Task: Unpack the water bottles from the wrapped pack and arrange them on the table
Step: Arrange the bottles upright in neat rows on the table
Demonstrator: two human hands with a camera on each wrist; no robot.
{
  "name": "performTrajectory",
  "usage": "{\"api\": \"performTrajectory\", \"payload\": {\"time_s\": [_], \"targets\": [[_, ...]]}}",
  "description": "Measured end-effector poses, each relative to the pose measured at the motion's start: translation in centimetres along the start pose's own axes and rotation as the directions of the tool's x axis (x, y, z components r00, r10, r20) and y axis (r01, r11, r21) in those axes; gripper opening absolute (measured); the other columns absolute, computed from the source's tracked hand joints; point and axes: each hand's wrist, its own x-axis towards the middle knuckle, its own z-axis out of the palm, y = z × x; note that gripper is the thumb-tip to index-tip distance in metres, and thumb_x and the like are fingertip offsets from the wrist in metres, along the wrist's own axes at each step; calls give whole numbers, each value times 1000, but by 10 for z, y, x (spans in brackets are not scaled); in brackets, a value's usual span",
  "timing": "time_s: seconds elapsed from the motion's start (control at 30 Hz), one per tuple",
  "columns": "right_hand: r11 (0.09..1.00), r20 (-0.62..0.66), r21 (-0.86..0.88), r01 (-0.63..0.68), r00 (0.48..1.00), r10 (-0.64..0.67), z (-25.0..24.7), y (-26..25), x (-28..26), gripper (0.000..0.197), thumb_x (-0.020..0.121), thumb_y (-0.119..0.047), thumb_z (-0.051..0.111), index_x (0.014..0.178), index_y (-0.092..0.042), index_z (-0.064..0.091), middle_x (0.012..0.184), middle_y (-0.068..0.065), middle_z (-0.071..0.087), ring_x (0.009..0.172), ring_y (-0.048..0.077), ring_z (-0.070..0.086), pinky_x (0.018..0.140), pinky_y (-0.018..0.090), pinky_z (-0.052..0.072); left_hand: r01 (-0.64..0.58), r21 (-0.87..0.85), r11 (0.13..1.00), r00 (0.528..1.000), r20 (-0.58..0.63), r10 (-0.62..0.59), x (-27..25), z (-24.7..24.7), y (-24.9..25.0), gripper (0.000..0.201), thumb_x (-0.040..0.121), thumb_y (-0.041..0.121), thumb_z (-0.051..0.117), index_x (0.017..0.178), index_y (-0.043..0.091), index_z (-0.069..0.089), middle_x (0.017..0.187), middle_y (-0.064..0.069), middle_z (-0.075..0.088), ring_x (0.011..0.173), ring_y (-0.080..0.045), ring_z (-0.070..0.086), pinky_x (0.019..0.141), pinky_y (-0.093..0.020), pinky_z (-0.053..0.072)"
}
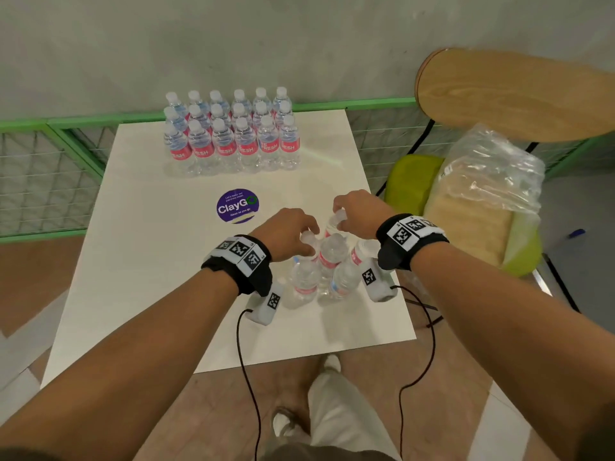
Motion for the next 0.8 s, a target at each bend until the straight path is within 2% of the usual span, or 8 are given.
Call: {"api": "performTrajectory", "payload": {"time_s": [0.1, 0.2, 0.37, 0.5, 0.67, 0.8], "targets": [[1000, -23, 16, 22, 1000, -21, 7, 7, 2, 32, 87, -31, 66, 114, -18, 55, 106, 10, 62, 95, 31, 60, 72, 35, 47, 79, -11, 997, 995, -62, -79, 2, 7, 2, 51, 77, 37, 81, 122, 19, 65, 108, -3, 59, 86, -16, 54, 83, -34, 52], [998, -38, 31, 61, 998, -59, 12, 12, 5, 28, 87, -29, 65, 109, -18, 53, 99, 8, 61, 89, 30, 58, 66, 33, 41, 121, 34, 992, 990, -72, -118, 5, 11, 4, 44, 77, 38, 81, 113, 17, 67, 100, -2, 55, 87, -19, 54, 78, -35, 51], [986, -38, 79, 143, 989, -141, 15, 20, 14, 22, 87, -30, 63, 101, -20, 50, 93, 6, 62, 83, 29, 57, 64, 32, 39, 141, 11, 990, 983, -123, -139, 2, 17, 4, 30, 80, 31, 76, 105, 17, 67, 97, -1, 52, 87, -23, 56, 74, -33, 47], [982, -44, 104, 161, 987, -157, 2, 16, 23, 22, 86, -29, 65, 102, -19, 54, 92, 6, 63, 81, 27, 56, 64, 33, 42, 187, -52, 981, 970, -148, -192, -10, 10, -10, 27, 81, 28, 74, 105, 17, 68, 99, -2, 54, 88, -22, 55, 76, -33, 47], [965, -101, 130, 228, 971, -215, -34, -21, 58, 21, 85, -31, 66, 101, -23, 55, 91, 3, 62, 79, 26, 56, 63, 33, 42, 201, -149, 968, 940, -250, -234, -35, -37, -50, 25, 77, 24, 80, 98, 13, 72, 91, -2, 63, 82, -18, 56, 75, -32, 48], [939, -142, 184, 290, 953, -267, -56, -73, 102, 16, 87, -29, 63, 100, -22, 55, 92, 1, 60, 82, 24, 54, 65, 33, 41, 256, -128, 958, 907, -311, -284, -45, -82, -112, 27, 75, 25, 81, 99, 16, 73, 89, -2, 58, 80, -19, 55, 73, -30, 44]]}}
